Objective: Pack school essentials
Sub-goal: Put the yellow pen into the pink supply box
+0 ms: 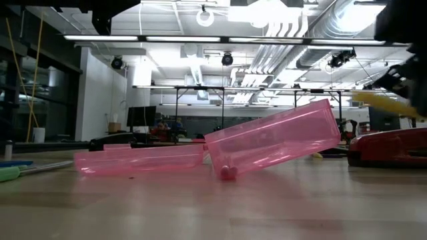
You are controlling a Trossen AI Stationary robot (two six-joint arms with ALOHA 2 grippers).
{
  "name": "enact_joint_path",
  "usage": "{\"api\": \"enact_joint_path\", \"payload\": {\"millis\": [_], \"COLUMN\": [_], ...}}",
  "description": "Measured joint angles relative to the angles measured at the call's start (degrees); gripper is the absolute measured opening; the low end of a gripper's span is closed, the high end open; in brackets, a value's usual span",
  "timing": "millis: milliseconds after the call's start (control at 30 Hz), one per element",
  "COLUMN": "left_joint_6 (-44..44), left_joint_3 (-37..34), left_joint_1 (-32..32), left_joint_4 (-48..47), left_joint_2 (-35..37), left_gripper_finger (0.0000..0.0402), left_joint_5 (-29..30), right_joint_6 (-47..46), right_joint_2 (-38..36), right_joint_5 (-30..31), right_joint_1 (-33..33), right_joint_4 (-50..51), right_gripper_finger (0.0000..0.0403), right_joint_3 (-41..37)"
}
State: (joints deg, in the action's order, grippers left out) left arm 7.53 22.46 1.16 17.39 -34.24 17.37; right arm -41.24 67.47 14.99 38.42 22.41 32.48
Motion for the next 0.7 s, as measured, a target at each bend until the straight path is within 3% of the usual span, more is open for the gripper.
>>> {"api": "enact_joint_path", "payload": {"millis": [167,300,467,700], "left_joint_6": [-2.34,-3.26,-3.20,-3.22], "left_joint_3": [0.00,0.00,0.00,0.00], "left_joint_1": [-0.02,-0.02,-0.02,-0.02], "left_joint_4": [0.02,0.03,0.13,4.47], "left_joint_2": [0.02,0.02,0.00,-0.51], "left_gripper_finger": [0.0131,0.0131,0.0131,0.0131], "left_joint_5": [0.69,1.46,1.40,-0.76], "right_joint_6": [-4.50,5.72,21.26,30.76], "right_joint_2": [-6.80,-6.01,-4.40,-4.40], "right_joint_5": [15.62,22.33,15.33,0.80], "right_joint_1": [-3.62,-10.54,-21.40,-30.74], "right_joint_4": [-25.18,-39.93,-50.02,-52.74], "right_gripper_finger": [0.0002,0.0001,0.0001,0.0001], "right_joint_3": [-8.84,-9.98,-5.66,2.08]}}
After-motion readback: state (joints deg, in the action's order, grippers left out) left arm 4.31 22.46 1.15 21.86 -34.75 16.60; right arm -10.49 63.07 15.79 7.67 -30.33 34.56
